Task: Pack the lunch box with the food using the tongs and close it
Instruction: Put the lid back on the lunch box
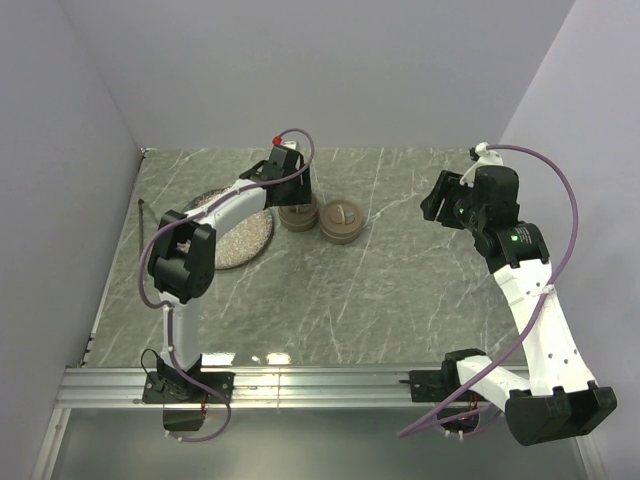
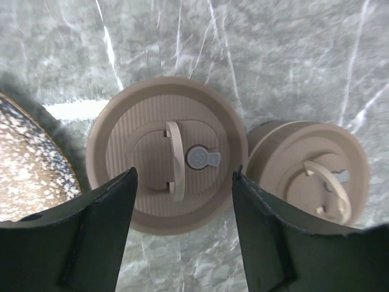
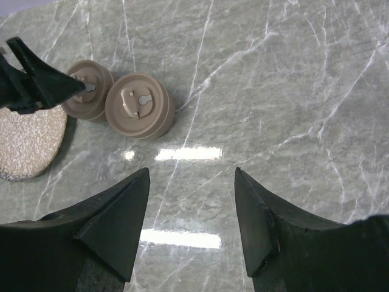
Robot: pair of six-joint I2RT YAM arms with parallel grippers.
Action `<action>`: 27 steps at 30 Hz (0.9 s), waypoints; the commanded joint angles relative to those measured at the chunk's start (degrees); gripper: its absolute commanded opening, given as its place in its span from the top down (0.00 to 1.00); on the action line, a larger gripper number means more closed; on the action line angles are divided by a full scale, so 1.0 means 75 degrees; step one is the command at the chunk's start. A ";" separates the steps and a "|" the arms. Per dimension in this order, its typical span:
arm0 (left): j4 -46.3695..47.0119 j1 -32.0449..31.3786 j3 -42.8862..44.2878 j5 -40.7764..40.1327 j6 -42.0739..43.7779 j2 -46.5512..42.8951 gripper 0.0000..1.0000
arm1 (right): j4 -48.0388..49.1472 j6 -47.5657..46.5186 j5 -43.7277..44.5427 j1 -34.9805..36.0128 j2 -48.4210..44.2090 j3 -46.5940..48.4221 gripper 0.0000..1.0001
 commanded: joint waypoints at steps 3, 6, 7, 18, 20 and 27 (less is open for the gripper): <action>0.0144 -0.0032 0.0196 -0.0139 0.0263 -0.1174 0.30 | 0.0162 -0.0089 -0.0010 -0.0063 -0.0135 0.0165 0.34; 0.0109 -0.0032 0.0372 -0.0280 0.0357 -0.1689 0.29 | 0.0139 -0.0124 0.0037 -0.0087 -0.0147 0.0224 0.34; 0.0062 -0.0032 0.0477 -0.0338 0.0438 -0.1831 0.28 | 0.0138 -0.0136 0.0072 -0.0110 -0.0158 0.0235 0.34; 0.0343 0.1898 -0.2167 -0.0420 -0.0160 -0.5799 0.06 | 0.0080 -0.0347 0.0213 -0.0345 -0.0112 0.0458 0.32; 0.0296 0.2133 -0.2486 -0.0549 0.0109 -0.6539 0.02 | 0.0091 -0.0347 0.0190 -0.0368 -0.0088 0.0481 0.32; -0.0418 0.2698 -0.2511 -0.0914 0.0661 -0.7749 0.01 | 0.0080 -0.0370 0.0213 -0.0427 -0.0006 0.0622 0.31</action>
